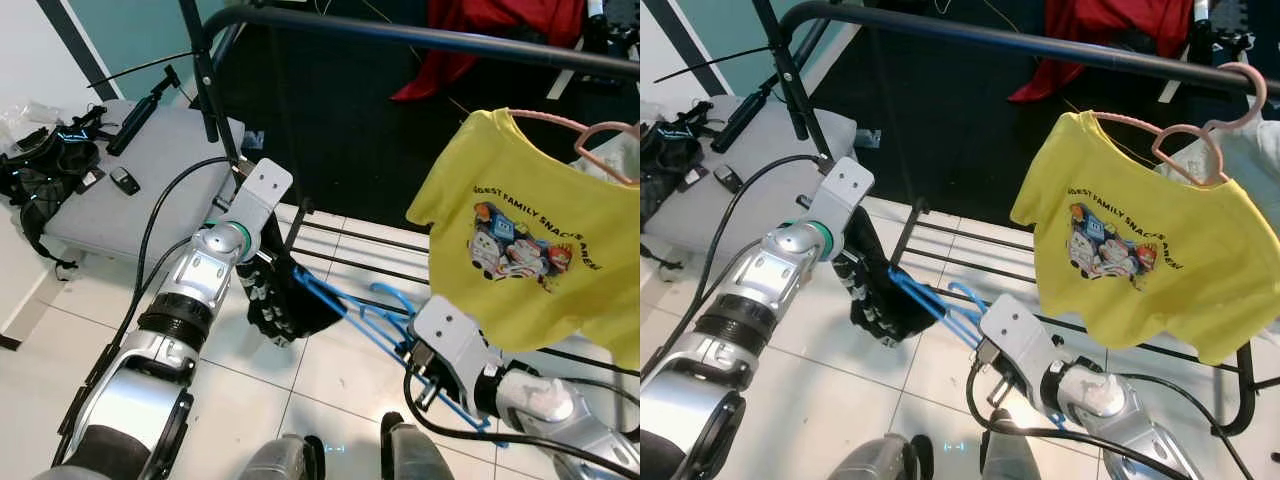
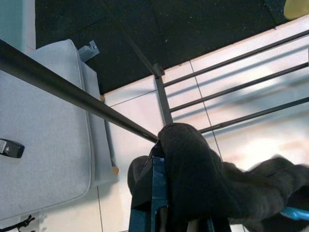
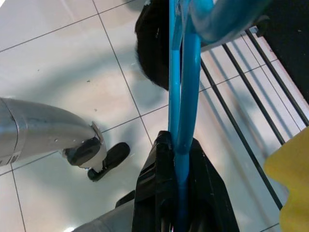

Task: Hang hanger

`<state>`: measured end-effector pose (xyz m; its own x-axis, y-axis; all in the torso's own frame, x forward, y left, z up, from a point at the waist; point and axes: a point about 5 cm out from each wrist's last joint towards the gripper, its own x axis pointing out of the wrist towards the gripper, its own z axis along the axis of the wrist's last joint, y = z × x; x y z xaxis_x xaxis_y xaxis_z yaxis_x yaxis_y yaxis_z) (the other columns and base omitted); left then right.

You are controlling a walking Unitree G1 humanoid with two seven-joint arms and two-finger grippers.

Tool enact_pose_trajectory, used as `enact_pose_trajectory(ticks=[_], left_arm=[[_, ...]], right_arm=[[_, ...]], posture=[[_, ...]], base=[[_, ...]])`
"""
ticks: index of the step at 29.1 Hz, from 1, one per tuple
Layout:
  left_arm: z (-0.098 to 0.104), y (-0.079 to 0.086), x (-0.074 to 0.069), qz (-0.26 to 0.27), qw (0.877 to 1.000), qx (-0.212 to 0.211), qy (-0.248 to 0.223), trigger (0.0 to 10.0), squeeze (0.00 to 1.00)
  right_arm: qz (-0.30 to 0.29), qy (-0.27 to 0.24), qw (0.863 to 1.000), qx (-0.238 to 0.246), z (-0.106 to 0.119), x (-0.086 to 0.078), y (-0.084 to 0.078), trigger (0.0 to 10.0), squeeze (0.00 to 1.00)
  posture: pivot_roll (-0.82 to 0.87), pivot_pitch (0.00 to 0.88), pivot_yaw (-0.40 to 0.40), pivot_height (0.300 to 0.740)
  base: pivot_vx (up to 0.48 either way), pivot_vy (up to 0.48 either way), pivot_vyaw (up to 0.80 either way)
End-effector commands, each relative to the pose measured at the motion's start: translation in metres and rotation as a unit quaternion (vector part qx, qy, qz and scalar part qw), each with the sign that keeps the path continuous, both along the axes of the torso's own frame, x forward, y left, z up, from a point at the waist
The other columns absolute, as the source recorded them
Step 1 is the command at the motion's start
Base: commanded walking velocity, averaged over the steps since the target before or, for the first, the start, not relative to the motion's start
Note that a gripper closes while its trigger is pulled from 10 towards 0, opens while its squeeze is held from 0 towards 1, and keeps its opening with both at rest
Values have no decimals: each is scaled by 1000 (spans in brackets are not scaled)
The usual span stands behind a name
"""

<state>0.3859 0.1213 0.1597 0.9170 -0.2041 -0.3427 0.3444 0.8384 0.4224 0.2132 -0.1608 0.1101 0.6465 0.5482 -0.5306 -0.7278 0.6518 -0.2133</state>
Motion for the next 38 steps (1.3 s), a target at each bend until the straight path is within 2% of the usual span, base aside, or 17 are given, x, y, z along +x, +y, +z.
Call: enact_pose_trajectory(ticks=[1, 7, 9, 13, 15, 21, 28, 32, 38], left_arm=[[5, 1, 3, 1, 1000, 2, -11, 10000, 0], [5, 0, 3, 1, 1000, 1, -12, 10000, 0], [6, 0, 3, -1, 1000, 1, -12, 10000, 0], [6, -1, 3, -1, 1000, 0, -12, 10000, 0], [8, -2, 3, -3, 1000, -6, -11, 10000, 0], [9, -5, 2, -6, 1000, -11, -11, 10000, 0], [10, -5, 2, -7, 1000, -15, -10, 10000, 0], [9, -20, -3, -46, 999, -24, 1, 10000, 0], [10, -32, -7, -74, 997, -32, 8, 10000, 0]], right_arm=[[12, 7, 1000, 5, -2, -5, 5, 10000, 0], [10, 2, 1000, 13, -4, -1, 14, 10000, 0], [0, -9, 1000, 16, -5, 7, 21, 10000, 0], [-7, -16, 1000, 14, -6, 13, 22, 10000, 0], [-25, -29, 999, 4, -10, 28, 24, 10000, 0], [-50, -40, 998, -12, -15, 49, 27, 10000, 0], [-42, -41, 998, -10, -16, 53, 28, 10000, 0], [9, -43, 999, 7, -13, 56, 45, 10000, 0], [11, -48, 999, 1, -14, 60, 46, 10000, 0]], posture=[[-159, 125, 147, 740], [-151, 127, 152, 740], [-147, 128, 155, 740], [-144, 131, 157, 740], [-142, 131, 159, 740], [-132, 127, 159, 740], [-133, 128, 160, 740], [-132, 122, 159, 740], [-130, 123, 159, 740]], base=[[0, 0, 0], [0, 0, 0], [0, 0, 0], [0, 0, 0], [0, 0, 0], [0, 0, 0], [0, 0, 0], [0, 0, 0], [0, 0, 0]])
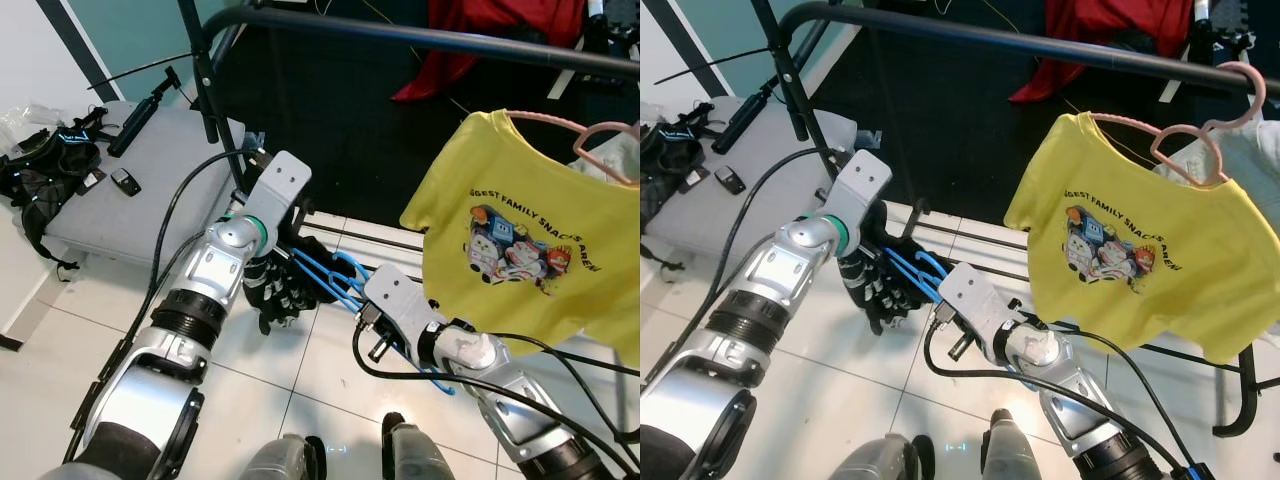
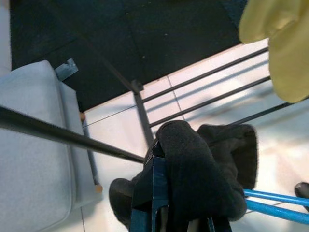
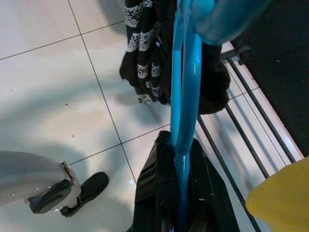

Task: Hang hanger

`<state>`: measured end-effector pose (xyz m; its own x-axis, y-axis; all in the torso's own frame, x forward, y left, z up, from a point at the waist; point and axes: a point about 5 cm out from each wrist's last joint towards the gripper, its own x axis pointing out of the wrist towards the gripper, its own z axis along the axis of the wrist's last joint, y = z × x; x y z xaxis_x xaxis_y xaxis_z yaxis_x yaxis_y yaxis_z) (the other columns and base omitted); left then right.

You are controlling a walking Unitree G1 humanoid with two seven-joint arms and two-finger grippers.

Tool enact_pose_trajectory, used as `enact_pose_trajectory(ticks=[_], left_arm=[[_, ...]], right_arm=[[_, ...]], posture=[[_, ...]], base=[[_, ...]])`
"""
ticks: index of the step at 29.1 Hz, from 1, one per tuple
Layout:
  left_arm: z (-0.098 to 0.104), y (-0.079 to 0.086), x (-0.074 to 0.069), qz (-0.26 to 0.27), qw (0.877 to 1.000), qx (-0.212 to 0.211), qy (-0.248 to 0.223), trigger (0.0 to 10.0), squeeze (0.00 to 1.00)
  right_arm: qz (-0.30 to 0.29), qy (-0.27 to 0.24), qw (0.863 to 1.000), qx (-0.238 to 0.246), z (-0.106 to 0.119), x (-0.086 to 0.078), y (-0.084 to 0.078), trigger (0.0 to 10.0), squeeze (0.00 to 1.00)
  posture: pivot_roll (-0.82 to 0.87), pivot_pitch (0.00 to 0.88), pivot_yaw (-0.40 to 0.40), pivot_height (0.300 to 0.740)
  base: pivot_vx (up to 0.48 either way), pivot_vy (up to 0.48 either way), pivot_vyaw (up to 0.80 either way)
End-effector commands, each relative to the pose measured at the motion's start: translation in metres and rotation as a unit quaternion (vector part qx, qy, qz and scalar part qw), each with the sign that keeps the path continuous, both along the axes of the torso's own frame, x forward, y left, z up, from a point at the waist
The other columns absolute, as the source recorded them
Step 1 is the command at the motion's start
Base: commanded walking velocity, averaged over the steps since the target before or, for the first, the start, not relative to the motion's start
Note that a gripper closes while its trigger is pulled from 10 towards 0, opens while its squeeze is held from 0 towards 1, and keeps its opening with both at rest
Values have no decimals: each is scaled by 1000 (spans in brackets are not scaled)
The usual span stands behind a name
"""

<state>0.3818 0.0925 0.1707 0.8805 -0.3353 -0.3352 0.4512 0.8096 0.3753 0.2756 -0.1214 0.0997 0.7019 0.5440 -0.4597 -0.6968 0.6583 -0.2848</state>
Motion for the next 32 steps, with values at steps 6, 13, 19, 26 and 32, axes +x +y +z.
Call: enact_pose_trajectory(ticks=[6, 13, 19, 26, 32], left_arm=[[0, -14, -11, -47, 999, -6, 14, 10000, 0], [27, -16, -18, -100, 995, -10, -2, 10000, 0], [52, -25, -21, -122, 992, -29, -24, 10000, 0], [33, -34, -27, -123, 992, -2, -7, 10000, 0], [58, -44, -30, -130, 990, -56, -20, 10000, 0]], right_arm=[[2, -14, 1000, -5, -2, 6, 7, 10000, 0], [-25, -55, 998, -1, 8, 21, 3, 10000, 0], [-21, -81, 996, -1, 11, 26, 8, 10000, 0], [-5, -151, 988, 18, 30, 35, 22, 10000, 0], [-31, -172, 984, -24, 21, 42, 16, 10000, 0]], posture=[[-130, 122, 161, 740], [-120, 120, 166, 740], [-115, 119, 166, 740], [-126, 119, 168, 740], [-123, 118, 161, 740]], base=[[0, 0, 0], [0, 0, 0], [0, 0, 0], [0, 0, 0], [0, 0, 0]])
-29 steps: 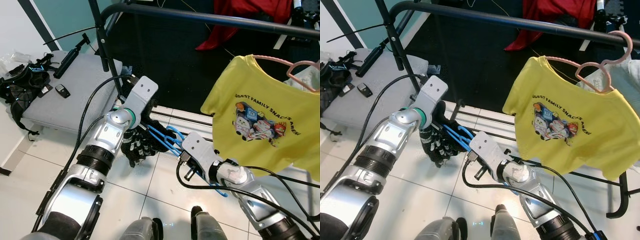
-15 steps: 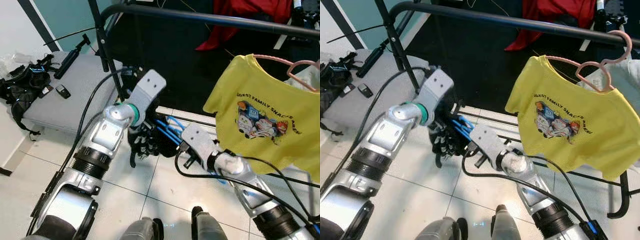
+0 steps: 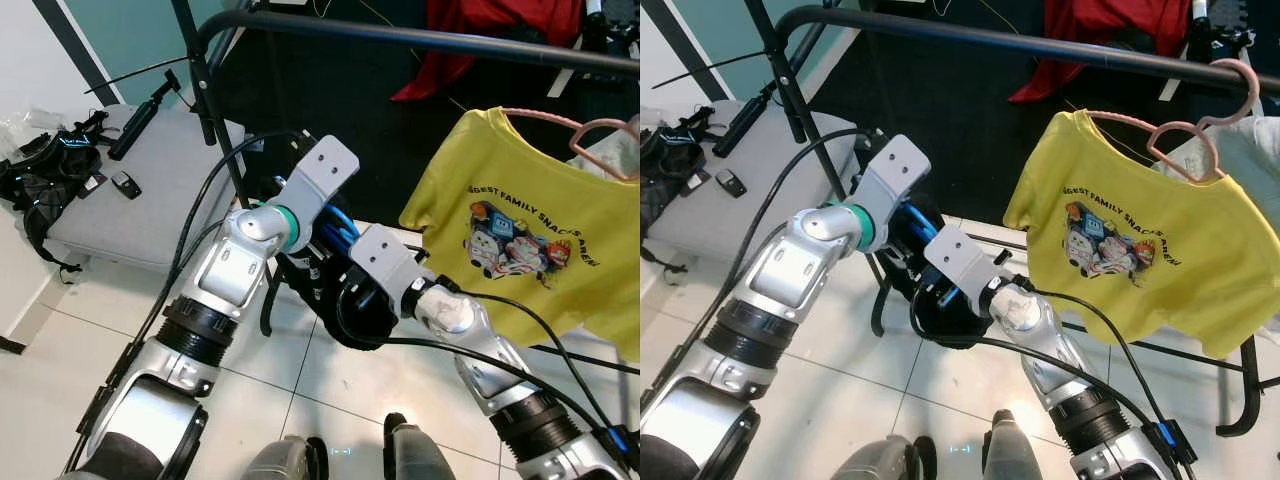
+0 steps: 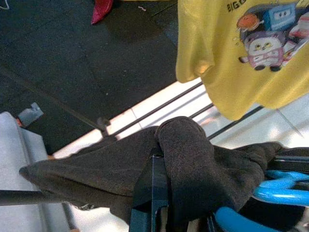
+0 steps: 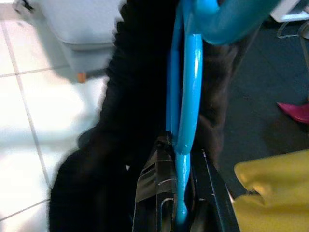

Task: Hang hanger

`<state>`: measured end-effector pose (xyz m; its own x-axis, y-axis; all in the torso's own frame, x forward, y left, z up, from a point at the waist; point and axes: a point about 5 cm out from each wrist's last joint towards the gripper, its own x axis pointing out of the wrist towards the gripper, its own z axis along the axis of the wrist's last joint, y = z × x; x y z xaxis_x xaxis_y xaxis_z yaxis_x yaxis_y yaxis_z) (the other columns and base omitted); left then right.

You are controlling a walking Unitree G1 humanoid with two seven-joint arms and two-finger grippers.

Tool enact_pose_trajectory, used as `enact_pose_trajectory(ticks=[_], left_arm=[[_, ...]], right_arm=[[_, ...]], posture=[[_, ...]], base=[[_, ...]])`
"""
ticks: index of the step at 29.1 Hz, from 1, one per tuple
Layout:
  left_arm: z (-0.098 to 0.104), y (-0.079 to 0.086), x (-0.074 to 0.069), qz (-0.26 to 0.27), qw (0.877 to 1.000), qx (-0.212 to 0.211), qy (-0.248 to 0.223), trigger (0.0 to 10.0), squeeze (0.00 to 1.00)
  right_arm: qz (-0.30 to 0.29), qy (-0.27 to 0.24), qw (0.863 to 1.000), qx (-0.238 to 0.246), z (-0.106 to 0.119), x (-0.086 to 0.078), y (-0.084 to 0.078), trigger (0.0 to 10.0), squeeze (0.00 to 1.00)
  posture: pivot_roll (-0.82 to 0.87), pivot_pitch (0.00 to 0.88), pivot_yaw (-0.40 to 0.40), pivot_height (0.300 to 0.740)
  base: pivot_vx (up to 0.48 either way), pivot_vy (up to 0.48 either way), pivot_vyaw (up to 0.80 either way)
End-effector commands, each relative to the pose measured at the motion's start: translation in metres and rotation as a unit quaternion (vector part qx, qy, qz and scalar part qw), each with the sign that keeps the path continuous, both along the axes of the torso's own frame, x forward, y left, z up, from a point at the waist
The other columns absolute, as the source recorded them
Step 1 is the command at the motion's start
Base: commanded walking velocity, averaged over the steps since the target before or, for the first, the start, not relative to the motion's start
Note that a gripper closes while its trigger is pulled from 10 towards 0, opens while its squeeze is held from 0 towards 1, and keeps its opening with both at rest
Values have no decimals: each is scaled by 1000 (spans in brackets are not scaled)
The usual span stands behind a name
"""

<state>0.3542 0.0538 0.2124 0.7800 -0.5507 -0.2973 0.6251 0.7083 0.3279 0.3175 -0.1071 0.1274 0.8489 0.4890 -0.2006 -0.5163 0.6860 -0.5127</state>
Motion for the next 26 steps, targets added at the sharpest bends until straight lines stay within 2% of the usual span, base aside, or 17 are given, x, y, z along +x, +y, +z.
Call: enact_pose_trajectory(ticks=[1, 4, 8, 10, 14, 15, 16, 17, 18, 20, 21, 22, 23, 26], left_arm=[[16, -5, -2, -14, 1000, -24, -14, 10000, 0], [28, -5, -4, -20, 999, -47, -16, 10000, 0], [28, -7, -7, -29, 997, -72, 4, 10000, 0], [34, -11, -10, -36, 994, -103, 10, 10000, 0], [36, -13, -12, -43, 992, -120, 23, 10000, 0], [25, -12, -12, -39, 996, -83, 17, 10000, 0], [25, -12, -12, -39, 996, -83, 17, 10000, 0], [17, -10, -13, -37, 998, -55, 13, 10000, 0], [17, -10, -13, -37, 998, -55, 13, 10000, 0], [-5, -8, -13, -30, 999, -13, 18, 10000, 0], [-11, -7, -11, -20, 1000, -4, 16, 10000, 0], [-11, -7, -11, -20, 1000, -4, 16, 10000, 0], [-16, -5, -8, -8, 1000, 2, 12, 10000, 0], [-14, -4, -6, -2, 1000, -3, 8, 10000, 0]], right_arm=[[-3, 0, 1000, -13, -7, 0, 2, 10000, 0], [-24, 10, 1000, -16, -16, 2, 0, 10000, 0], [-29, 16, 999, -9, -19, 3, 3, 10000, 0], [-38, 16, 999, -10, -22, 6, 3, 10000, 0], [-42, 14, 999, -6, -23, 8, 3, 10000, 0], [-56, -1, 998, 3, -17, 12, 2, 10000, 0], [-56, -1, 998, 3, -17, 12, 2, 10000, 0], [-66, -13, 998, 11, -12, 15, 1, 10000, 0], [-66, -13, 998, 11, -12, 15, 1, 10000, 0], [-87, -63, 993, 43, 8, 23, -1, 10000, 0], [-83, -99, 990, 64, 22, 24, 0, 10000, 0], [-83, -99, 990, 64, 22, 24, 0, 10000, 0], [-70, -142, 984, 84, 37, 23, 3, 10000, 0], [-56, -162, 981, 89, 40, 19, 5, 10000, 0]], posture=[[-123, 118, 161, 740], [-118, 117, 157, 740], [-118, 117, 157, 740], [-117, 116, 158, 740], [-115, 116, 158, 740], [-118, 112, 158, 740], [-118, 112, 158, 740], [-118, 112, 158, 740], [-118, 112, 158, 740], [-117, 109, 156, 740], [-117, 109, 156, 740], [-117, 109, 156, 740], [-121, 104, 150, 740], [-123, 104, 149, 740]], base=[[0, 0, 0], [0, 0, 0], [0, 0, 0], [0, 0, 0], [0, 0, 0], [0, 0, 0], [0, 0, 0], [0, 0, 0], [0, 0, 0], [0, 0, 0], [0, 0, 0], [0, 0, 0], [0, 0, 0], [0, 0, 0]])
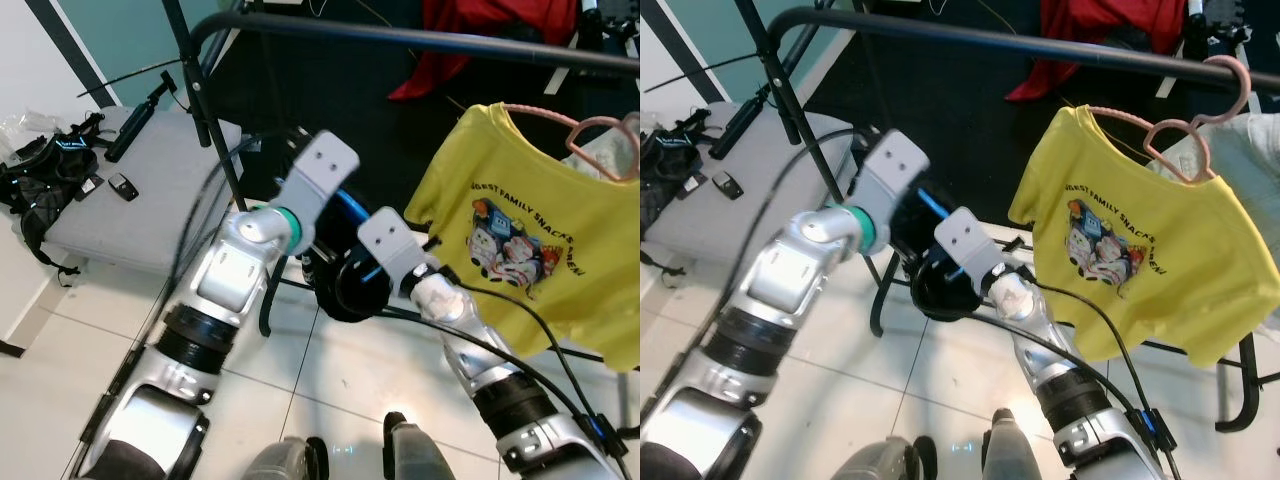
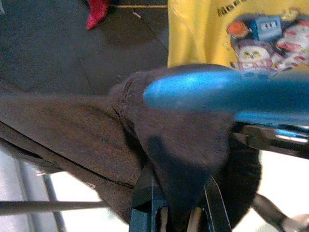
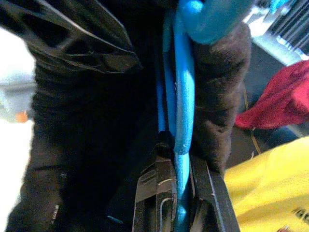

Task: Hang hanger

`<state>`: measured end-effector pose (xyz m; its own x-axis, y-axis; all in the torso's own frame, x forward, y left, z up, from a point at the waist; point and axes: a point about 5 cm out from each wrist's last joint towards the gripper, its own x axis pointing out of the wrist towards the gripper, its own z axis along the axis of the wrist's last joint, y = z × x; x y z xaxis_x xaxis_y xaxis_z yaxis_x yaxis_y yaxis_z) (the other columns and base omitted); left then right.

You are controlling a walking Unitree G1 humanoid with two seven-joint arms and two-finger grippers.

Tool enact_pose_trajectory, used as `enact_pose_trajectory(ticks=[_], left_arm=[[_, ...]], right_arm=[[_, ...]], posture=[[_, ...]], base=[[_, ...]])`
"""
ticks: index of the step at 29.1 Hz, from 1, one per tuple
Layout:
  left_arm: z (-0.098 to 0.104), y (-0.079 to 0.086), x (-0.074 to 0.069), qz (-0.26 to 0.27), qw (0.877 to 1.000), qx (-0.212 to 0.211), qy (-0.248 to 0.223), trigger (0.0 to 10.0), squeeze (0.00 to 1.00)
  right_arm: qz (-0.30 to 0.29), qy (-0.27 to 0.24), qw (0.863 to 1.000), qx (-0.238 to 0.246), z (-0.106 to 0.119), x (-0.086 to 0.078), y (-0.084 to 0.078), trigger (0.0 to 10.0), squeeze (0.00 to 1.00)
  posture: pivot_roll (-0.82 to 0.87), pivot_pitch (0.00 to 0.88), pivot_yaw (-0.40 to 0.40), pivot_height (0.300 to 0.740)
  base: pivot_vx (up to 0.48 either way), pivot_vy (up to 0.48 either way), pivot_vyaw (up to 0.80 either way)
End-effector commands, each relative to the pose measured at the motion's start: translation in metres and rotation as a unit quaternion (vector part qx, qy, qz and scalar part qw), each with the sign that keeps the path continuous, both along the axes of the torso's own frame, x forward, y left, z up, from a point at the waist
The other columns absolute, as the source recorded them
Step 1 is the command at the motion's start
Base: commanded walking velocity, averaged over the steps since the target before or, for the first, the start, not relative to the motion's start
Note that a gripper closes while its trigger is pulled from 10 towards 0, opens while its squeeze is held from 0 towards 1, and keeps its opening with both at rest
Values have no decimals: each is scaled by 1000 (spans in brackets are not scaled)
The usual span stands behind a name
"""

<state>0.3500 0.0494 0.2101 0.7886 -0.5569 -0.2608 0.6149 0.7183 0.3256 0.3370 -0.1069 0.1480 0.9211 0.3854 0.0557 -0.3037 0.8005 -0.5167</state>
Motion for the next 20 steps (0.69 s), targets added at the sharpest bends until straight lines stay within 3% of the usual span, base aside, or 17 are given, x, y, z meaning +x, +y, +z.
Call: enact_pose_trajectory(ticks=[1, 10, 12, 16, 20], left_arm=[[-10, 0, -1, -1, 1000, 7, 19, 10000, 0], [23, -14, -9, -65, 994, -83, -17, 10000, 0], [38, -16, -12, -88, 989, -111, -50, 10000, 0], [46, -15, -13, -99, 985, -114, -81, 10000, 0], [50, -7, -27, -161, 976, -91, -114, 10000, 0]], right_arm=[[12, -58, 998, 26, 21, -2, 6, 10000, 0], [19, -64, 997, 39, 10, -8, 11, 10000, 0], [16, -74, 996, 40, 9, -9, 13, 10000, 0], [10, -91, 995, 45, 10, -11, 12, 10000, 0], [-4, -154, 986, 66, 22, -15, 5, 10000, 0]], posture=[[-123, 104, 149, 740], [-121, 107, 152, 740], [-121, 108, 155, 740], [-119, 108, 158, 740], [-118, 107, 180, 740]], base=[[0, 0, 0], [0, 0, 0], [0, 0, 0], [0, 0, 0], [0, 0, 0]])
